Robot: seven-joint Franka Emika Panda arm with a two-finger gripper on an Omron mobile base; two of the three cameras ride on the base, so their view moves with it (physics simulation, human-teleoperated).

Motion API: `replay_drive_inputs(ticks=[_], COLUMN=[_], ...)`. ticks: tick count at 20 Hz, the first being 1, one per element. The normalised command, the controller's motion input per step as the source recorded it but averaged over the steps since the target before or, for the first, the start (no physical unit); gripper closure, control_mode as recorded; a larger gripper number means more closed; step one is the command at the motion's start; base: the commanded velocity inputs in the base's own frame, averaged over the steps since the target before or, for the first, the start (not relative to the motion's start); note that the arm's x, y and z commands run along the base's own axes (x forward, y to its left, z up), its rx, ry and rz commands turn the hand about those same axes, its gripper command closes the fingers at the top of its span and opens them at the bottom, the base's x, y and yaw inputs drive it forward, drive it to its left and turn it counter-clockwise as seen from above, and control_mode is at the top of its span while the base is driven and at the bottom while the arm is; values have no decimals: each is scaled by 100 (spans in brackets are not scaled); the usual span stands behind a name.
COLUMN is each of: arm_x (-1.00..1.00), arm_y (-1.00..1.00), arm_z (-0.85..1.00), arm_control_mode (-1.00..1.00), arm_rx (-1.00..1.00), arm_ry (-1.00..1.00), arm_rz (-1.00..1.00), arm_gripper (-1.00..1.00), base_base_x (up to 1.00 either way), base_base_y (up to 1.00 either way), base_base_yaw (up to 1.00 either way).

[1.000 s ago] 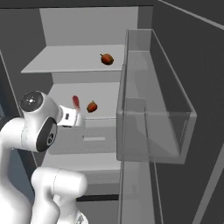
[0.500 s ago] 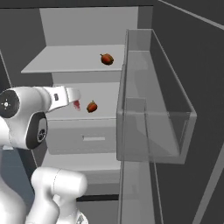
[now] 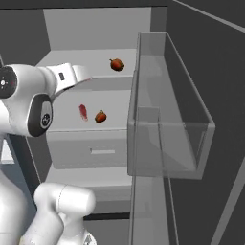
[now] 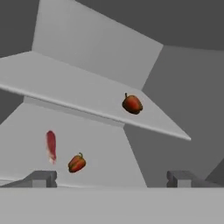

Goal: Place one bell pepper and one steak in each tupperware on the nearby counter, to pack two identical lunches.

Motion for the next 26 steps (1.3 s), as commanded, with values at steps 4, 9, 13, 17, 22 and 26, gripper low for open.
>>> replay_drive_inputs(ticks=[4, 9, 13, 17, 22, 26], arm_x=[47, 65, 69, 78, 46, 57], arm_y=[-24, -8, -31, -5, -9, -25], arm_z=[12, 0, 1, 3, 0, 0], arm_control_mode=[-100, -100, -100, -100, -100, -100], arm_rx=[3, 0, 2, 0, 2, 7], arm_ry=[4, 4, 1, 13, 10, 6], arm_rz=[-2, -6, -1, 0, 0, 0], arm_gripper=[-100, -100, -100, -100, -100, -100], base_base_x=[0, 0, 0, 0, 0, 0], base_base_y=[0, 0, 0, 0, 0, 0], base_base_yaw=[0, 0, 0, 0, 0, 0])
